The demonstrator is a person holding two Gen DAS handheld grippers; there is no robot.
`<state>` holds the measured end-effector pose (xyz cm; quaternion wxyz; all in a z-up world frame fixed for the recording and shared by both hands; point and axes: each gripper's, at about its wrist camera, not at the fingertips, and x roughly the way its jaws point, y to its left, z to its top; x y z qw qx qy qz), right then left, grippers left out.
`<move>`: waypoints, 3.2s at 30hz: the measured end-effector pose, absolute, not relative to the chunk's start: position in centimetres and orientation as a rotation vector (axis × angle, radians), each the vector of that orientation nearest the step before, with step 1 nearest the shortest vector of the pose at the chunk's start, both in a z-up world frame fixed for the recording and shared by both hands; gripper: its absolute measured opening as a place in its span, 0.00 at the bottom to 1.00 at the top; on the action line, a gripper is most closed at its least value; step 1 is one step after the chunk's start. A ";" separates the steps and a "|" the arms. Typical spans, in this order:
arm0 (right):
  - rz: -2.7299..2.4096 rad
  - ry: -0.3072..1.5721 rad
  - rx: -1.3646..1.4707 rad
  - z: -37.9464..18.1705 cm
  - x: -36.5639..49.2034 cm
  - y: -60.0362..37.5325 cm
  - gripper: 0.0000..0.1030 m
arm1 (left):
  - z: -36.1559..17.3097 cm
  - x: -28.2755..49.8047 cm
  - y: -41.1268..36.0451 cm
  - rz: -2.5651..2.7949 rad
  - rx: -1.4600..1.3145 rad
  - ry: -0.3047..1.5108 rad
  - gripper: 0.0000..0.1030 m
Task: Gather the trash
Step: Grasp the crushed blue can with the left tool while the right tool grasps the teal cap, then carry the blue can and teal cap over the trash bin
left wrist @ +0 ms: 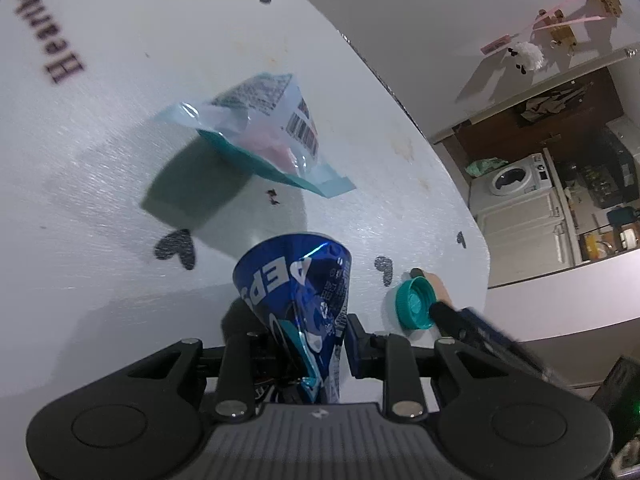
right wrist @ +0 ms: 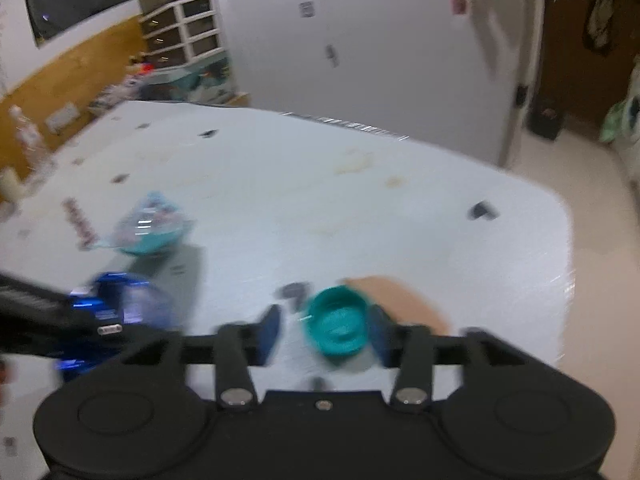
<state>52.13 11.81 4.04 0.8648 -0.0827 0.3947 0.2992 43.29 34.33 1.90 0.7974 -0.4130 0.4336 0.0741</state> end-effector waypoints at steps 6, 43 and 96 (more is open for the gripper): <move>0.684 0.766 -0.320 2.4 53.0 12.5 0.64 | 2.7 41.6 33.8 0.214 -0.823 0.935 0.27; 0.721 0.886 -0.220 6.6 45.0 8.9 0.48 | 8.5 37.5 26.6 0.320 -0.319 0.906 0.27; 0.289 0.928 -0.028 5.9 38.2 -25.7 0.48 | 6.0 39.2 -5.6 -0.101 -0.082 0.992 0.27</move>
